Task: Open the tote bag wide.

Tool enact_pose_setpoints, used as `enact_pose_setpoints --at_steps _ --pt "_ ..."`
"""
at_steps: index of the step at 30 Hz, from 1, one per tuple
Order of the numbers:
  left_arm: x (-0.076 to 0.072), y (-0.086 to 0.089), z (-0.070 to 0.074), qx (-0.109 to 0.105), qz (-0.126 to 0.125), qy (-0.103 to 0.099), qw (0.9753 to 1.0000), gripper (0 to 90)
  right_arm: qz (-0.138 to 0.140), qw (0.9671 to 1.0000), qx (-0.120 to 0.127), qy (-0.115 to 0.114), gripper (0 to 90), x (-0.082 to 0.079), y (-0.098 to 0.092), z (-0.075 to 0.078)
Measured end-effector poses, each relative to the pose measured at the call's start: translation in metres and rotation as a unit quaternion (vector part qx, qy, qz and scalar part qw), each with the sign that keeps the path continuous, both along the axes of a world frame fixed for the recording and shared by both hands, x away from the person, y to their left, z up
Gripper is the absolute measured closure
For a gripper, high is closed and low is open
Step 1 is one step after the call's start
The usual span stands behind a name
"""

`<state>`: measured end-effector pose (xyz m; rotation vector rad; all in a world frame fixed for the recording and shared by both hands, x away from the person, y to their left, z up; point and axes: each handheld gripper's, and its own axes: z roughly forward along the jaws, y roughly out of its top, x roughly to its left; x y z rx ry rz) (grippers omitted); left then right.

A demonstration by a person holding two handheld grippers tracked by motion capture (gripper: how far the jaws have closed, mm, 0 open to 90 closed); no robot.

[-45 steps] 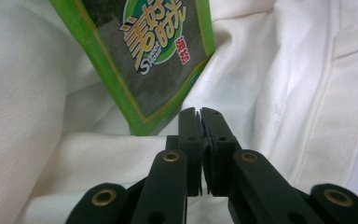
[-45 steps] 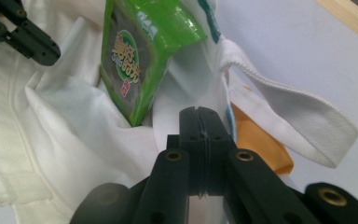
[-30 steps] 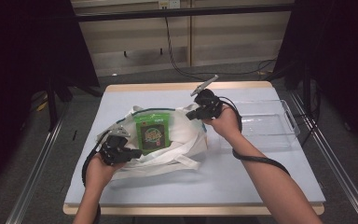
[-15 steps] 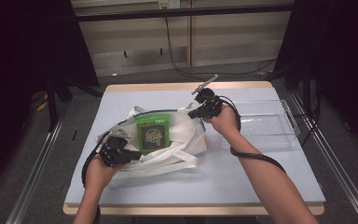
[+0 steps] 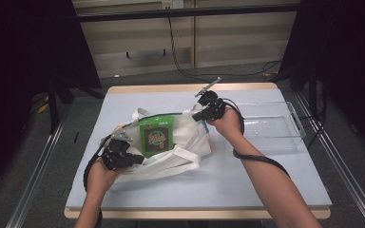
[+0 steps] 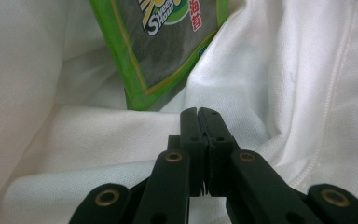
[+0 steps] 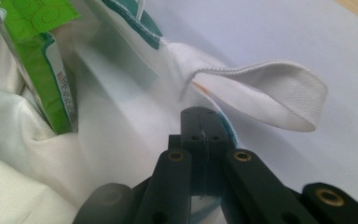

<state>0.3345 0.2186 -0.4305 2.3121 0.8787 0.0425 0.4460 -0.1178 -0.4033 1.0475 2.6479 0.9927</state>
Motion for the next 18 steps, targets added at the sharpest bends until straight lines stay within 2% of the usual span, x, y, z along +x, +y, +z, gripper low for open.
enact_pose_setpoints --at_steps 4,11,12,16,17,18 --pt "0.0006 0.0006 -0.002 -0.002 0.001 0.003 1.0 89.2 -0.005 1.0 0.004 0.006 90.0 0.0012 -0.0008 -0.0011" --pt "0.0013 0.0001 -0.0038 0.013 -0.003 0.008 0.9999 89.9 -0.005 1.0 0.003 0.005 90.0 -0.0003 -0.0008 -0.0014" --pt "0.0009 -0.0006 -0.0043 0.01 0.0 0.01 0.9999 90.0 -0.006 1.0 0.004 0.006 90.0 -0.0004 -0.0007 -0.0017" --pt "0.0008 -0.001 -0.0021 0.014 0.0 0.004 0.9999 89.6 0.0 1.0 0.004 0.001 90.0 -0.0037 0.0005 -0.0004" --pt "0.0 -0.0024 -0.0015 0.011 0.007 0.004 0.9999 89.0 0.002 1.0 0.003 0.001 90.0 -0.0053 0.001 0.0004" --pt "0.0004 -0.0025 0.0002 0.016 0.001 0.002 0.9999 88.6 0.005 1.0 0.005 0.0 90.0 -0.0064 0.0008 0.001"
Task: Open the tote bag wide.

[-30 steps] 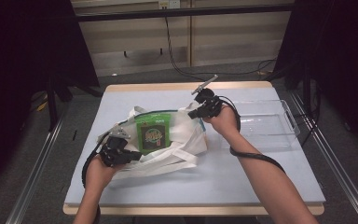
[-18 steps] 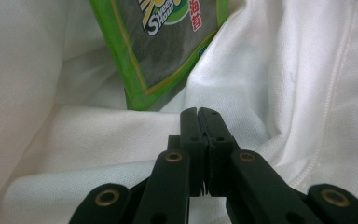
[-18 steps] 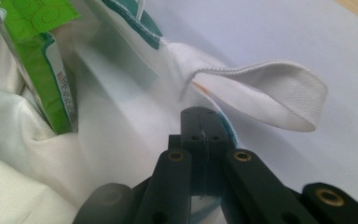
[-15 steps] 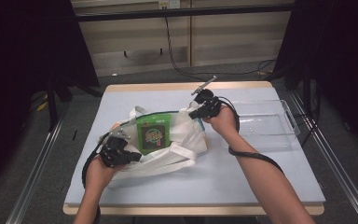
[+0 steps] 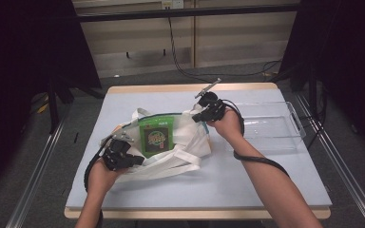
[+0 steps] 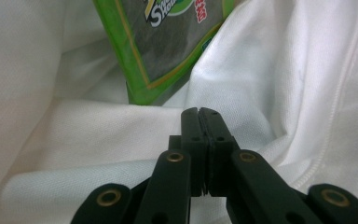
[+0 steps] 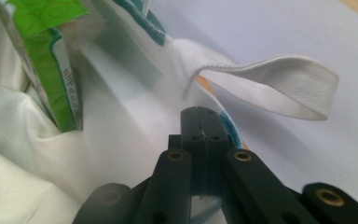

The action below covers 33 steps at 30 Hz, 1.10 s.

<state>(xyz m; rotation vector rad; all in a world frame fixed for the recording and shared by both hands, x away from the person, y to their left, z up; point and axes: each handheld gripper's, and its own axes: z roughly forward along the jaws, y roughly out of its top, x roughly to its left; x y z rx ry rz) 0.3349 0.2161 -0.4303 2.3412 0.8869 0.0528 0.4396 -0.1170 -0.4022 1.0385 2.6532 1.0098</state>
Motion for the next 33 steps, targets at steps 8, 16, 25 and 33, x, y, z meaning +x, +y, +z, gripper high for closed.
enact_pose_setpoints --at_steps 8,16,25,33 --pt "0.002 -0.002 0.013 -0.008 0.006 -0.019 0.9998 82.7 0.016 0.9997 0.014 -0.009 90.0 -0.011 0.0 0.008" --pt "0.008 -0.003 0.026 -0.021 0.017 -0.027 0.9993 82.9 0.03 0.9993 0.021 -0.006 90.0 -0.019 0.003 0.012" --pt "0.02 -0.001 0.043 -0.008 0.029 -0.038 0.9988 84.4 0.051 0.9984 0.023 -0.005 90.0 -0.031 0.008 0.014" --pt "0.037 -0.002 0.047 -0.001 0.054 -0.034 0.998 85.3 0.068 0.9973 0.026 -0.004 90.0 -0.045 0.012 0.01"
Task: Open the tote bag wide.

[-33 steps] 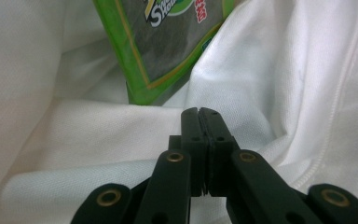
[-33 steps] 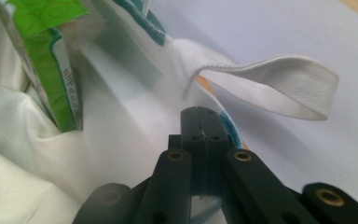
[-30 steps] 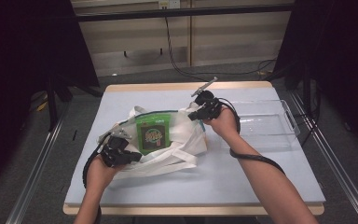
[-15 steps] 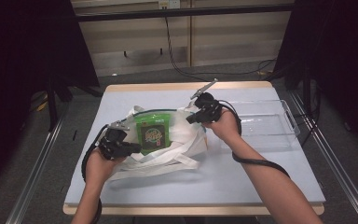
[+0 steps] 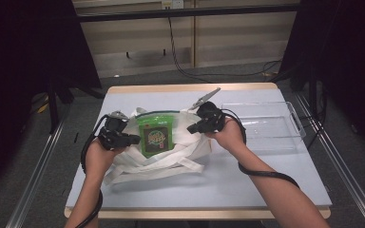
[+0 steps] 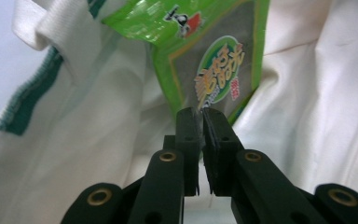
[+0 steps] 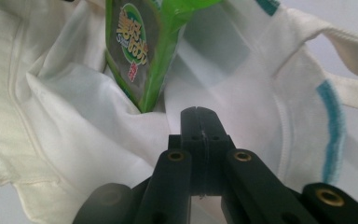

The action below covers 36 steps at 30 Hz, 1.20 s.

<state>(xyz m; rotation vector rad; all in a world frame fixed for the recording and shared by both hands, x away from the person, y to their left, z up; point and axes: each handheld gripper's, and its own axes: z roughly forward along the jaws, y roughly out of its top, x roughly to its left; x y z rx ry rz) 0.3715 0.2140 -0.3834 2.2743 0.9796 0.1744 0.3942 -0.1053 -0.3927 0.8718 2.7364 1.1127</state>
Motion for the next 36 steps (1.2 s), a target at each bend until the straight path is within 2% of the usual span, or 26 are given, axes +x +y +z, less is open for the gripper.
enact_pose_setpoints --at_steps 1,3,4,6,7,8,10,11,12,14,15,21,28,35,36 --pt "0.003 0.001 0.0 0.003 -0.005 0.003 1.0 85.4 0.001 1.0 0.001 0.002 90.0 -0.002 0.0 0.0" --pt "0.006 -0.001 0.001 0.0 0.008 -0.002 1.0 85.6 0.003 1.0 0.003 0.0 90.0 -0.003 0.0 0.0" --pt "0.007 -0.001 0.002 0.002 0.003 0.002 1.0 86.2 0.003 1.0 0.005 0.001 90.0 -0.004 0.0 0.0" --pt "0.01 -0.002 0.004 -0.007 0.011 0.003 0.9999 86.7 0.006 1.0 0.005 -0.001 90.0 -0.006 0.0 0.001" --pt "0.012 -0.001 0.005 -0.001 0.006 0.005 1.0 88.1 0.007 1.0 0.006 -0.001 90.0 -0.007 0.0 0.001" --pt "0.013 -0.002 0.005 -0.002 0.015 0.001 0.9999 88.6 0.009 0.9999 0.008 0.001 90.0 -0.008 0.0 0.001" --pt "0.016 -0.001 0.006 -0.003 0.012 0.005 0.9999 89.5 0.012 0.9999 0.007 0.0 90.0 -0.011 0.0 0.0" --pt "0.016 -0.002 0.006 -0.005 0.021 0.004 0.9998 89.6 0.015 0.9999 0.008 -0.002 90.0 -0.013 0.0 0.0" --pt "0.018 -0.001 0.006 0.001 0.015 0.009 0.9999 90.0 0.016 0.9998 0.011 0.001 90.0 -0.014 0.0 0.0" --pt "0.019 -0.001 0.007 0.004 0.021 0.009 0.9997 90.0 0.02 0.9997 0.011 -0.003 90.0 -0.016 0.0 -0.001" --pt "0.02 -0.001 0.007 0.018 0.019 0.006 0.9996 90.0 0.023 0.9997 0.011 -0.002 90.0 -0.018 0.0 0.0" --pt "0.027 0.001 0.01 0.009 0.028 0.006 0.9995 90.0 0.037 0.9992 0.015 -0.007 90.0 -0.025 0.002 0.0" --pt "0.038 0.003 0.01 0.017 0.049 0.002 0.9987 90.0 0.046 0.9989 0.013 -0.002 90.0 -0.032 0.003 -0.01" --pt "0.048 0.006 0.008 0.011 0.071 0.011 0.9973 90.0 0.054 0.9985 0.007 -0.001 90.0 -0.034 0.001 -0.015" --pt "0.049 0.007 0.007 0.015 0.071 0.012 0.9973 90.0 0.052 0.9986 0.007 -0.002 90.0 -0.034 0.001 -0.016"
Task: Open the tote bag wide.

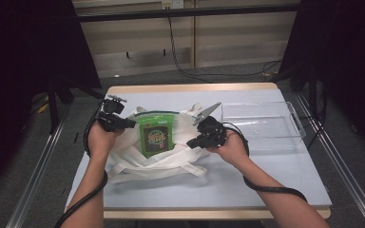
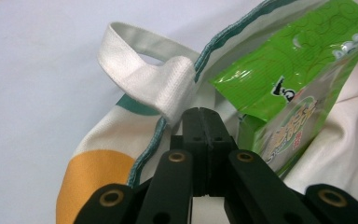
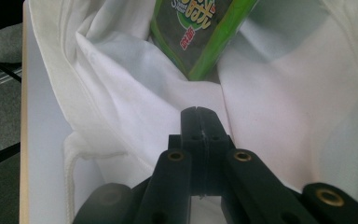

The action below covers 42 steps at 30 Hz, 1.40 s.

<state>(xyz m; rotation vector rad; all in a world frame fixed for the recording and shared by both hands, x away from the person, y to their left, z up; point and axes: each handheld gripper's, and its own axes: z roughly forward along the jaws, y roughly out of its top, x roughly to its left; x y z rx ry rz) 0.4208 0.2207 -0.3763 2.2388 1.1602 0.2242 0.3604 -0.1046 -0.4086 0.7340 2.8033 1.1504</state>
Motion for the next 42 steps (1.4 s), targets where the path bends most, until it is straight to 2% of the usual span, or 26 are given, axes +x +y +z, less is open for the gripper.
enact_pose_setpoints --at_steps 3,6,9,15,16,18,21,22,24,25,29,31,34,36,39,41,42 --pt "0.003 0.001 -0.002 -0.001 0.005 0.003 1.0 90.0 0.001 1.0 0.0 0.004 90.0 0.0 -0.002 -0.001" --pt "0.005 0.001 -0.003 0.011 -0.004 0.006 0.9999 90.0 0.001 1.0 0.0 0.006 90.0 -0.001 -0.002 -0.003" --pt "0.007 0.0 -0.005 0.012 0.001 0.006 0.9999 90.0 0.002 1.0 0.0 0.005 90.0 -0.001 -0.003 -0.005" --pt "0.012 -0.003 -0.009 0.028 0.003 0.011 0.9996 90.0 0.003 0.9999 -0.003 0.009 90.0 0.0 -0.003 -0.009" --pt "0.013 -0.003 -0.01 0.033 -0.004 0.013 0.9994 90.0 0.003 1.0 -0.004 0.009 90.0 0.0 -0.003 -0.009" --pt "0.014 -0.005 -0.011 0.028 0.003 0.013 0.9995 90.0 0.005 0.9999 -0.008 0.01 90.0 0.0 -0.002 -0.008" --pt "0.014 -0.007 -0.01 0.026 -0.017 0.017 0.9994 90.0 0.005 0.9999 -0.006 0.009 90.0 0.0 -0.001 -0.007" --pt "0.014 -0.007 -0.01 0.02 -0.023 0.017 0.9994 90.0 0.004 0.9999 -0.007 0.01 90.0 0.0 -0.001 -0.007" --pt "0.012 -0.01 -0.009 0.004 -0.014 0.012 0.9998 90.0 0.005 0.9999 -0.007 0.008 90.0 0.001 -0.001 -0.006" --pt "0.013 -0.009 -0.007 0.013 -0.032 0.015 0.9993 90.0 0.005 0.9999 -0.007 0.008 90.0 0.001 -0.001 -0.006" --pt "0.012 -0.012 -0.005 0.004 -0.036 0.013 0.9993 90.0 0.001 1.0 -0.006 0.008 90.0 0.001 -0.002 -0.005" --pt "0.011 -0.014 -0.005 -0.008 -0.032 0.012 0.9994 90.0 0.002 1.0 -0.003 0.009 90.0 0.001 -0.001 -0.005" --pt "0.01 -0.013 -0.005 -0.003 -0.048 0.013 0.9988 90.0 0.004 0.9999 0.002 0.01 89.8 0.002 -0.001 -0.004" --pt "0.008 -0.013 -0.005 -0.004 -0.044 0.011 0.999 90.0 0.002 0.9999 0.005 0.011 88.8 0.002 -0.001 -0.003" --pt "0.006 -0.013 -0.006 -0.018 -0.047 0.011 0.9987 90.0 0.002 0.9999 0.006 0.009 86.7 0.003 -0.001 -0.001" --pt "0.004 -0.012 -0.006 -0.013 -0.052 0.011 0.9985 90.0 0.001 1.0 0.005 0.008 85.3 0.003 0.0 0.0" --pt "0.003 -0.013 -0.007 -0.023 -0.046 0.011 0.9986 90.0 -0.001 0.9999 0.008 0.01 85.3 0.003 0.001 0.001"
